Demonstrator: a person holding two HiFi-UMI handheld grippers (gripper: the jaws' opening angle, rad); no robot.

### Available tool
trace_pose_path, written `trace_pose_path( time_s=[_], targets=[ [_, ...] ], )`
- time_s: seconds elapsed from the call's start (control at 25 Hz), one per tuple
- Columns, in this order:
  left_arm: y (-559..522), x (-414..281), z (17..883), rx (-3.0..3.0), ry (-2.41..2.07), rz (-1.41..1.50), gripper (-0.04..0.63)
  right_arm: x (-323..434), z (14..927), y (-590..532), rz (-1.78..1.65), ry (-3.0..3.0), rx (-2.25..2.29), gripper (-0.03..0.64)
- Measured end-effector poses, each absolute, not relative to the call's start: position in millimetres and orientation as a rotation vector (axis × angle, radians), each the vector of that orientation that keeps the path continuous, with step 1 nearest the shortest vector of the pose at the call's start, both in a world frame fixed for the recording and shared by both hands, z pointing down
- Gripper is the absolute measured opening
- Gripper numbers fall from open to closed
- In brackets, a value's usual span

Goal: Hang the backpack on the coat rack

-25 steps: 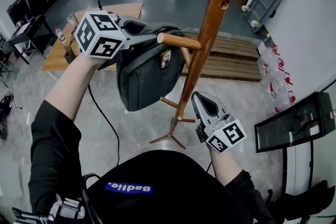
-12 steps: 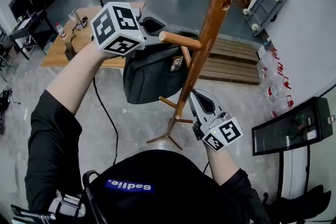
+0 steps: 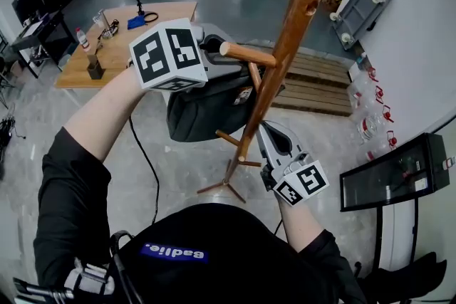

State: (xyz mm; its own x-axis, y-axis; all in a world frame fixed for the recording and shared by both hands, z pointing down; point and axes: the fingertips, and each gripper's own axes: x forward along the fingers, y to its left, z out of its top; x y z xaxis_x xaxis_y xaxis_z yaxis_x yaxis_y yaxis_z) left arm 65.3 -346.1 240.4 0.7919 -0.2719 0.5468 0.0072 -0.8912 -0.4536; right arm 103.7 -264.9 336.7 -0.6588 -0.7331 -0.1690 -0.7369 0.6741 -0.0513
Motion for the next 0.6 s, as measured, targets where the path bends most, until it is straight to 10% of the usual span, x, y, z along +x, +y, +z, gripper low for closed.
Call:
trace_pose_path(
  time_s=[0.6],
  targets=[
    [-310,74,279,-2.302,0.129,-0.995,0.094,100,337,-266,0.026,2.7,-1.212,-0.003]
  ],
)
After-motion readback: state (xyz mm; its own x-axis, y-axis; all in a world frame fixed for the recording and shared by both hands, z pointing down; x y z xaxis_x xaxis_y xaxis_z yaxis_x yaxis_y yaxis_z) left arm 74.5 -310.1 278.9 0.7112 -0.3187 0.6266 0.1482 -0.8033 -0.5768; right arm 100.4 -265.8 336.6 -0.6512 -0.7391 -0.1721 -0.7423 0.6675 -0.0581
